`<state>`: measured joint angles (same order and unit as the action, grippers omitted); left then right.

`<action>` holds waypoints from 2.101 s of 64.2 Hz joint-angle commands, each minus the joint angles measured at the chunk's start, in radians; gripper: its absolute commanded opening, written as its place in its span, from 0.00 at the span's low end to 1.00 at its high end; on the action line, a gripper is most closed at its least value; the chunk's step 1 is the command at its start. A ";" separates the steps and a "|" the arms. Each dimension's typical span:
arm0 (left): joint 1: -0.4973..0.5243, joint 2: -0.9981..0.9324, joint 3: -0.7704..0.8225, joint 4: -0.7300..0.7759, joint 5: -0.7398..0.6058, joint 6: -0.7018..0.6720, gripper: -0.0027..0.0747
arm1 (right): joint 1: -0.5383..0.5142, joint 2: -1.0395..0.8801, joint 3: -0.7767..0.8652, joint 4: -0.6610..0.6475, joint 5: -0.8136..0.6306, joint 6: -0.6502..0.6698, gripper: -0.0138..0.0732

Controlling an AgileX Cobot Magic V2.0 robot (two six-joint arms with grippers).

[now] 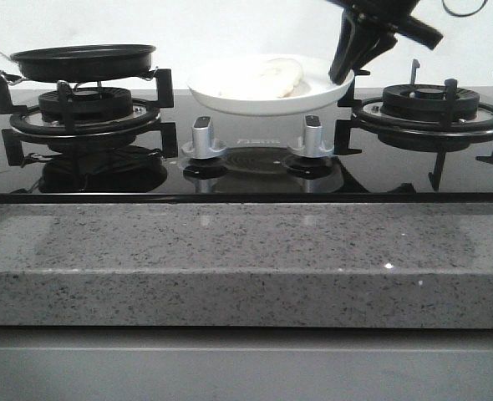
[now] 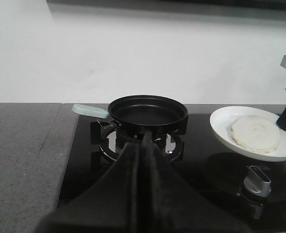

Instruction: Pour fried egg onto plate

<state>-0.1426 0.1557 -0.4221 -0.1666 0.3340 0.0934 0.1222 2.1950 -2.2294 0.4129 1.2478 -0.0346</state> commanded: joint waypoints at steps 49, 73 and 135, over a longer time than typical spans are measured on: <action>-0.008 0.014 -0.023 -0.012 -0.080 -0.009 0.01 | 0.017 -0.020 -0.037 0.038 0.034 0.005 0.26; -0.008 0.014 -0.023 -0.012 -0.080 -0.009 0.01 | -0.002 -0.036 -0.058 0.009 0.082 0.005 0.43; -0.008 0.014 -0.023 -0.012 -0.080 -0.009 0.01 | 0.035 -0.478 0.097 -0.508 0.088 0.065 0.09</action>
<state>-0.1426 0.1557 -0.4221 -0.1666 0.3340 0.0934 0.1572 1.8234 -2.1586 -0.0612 1.2594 0.0251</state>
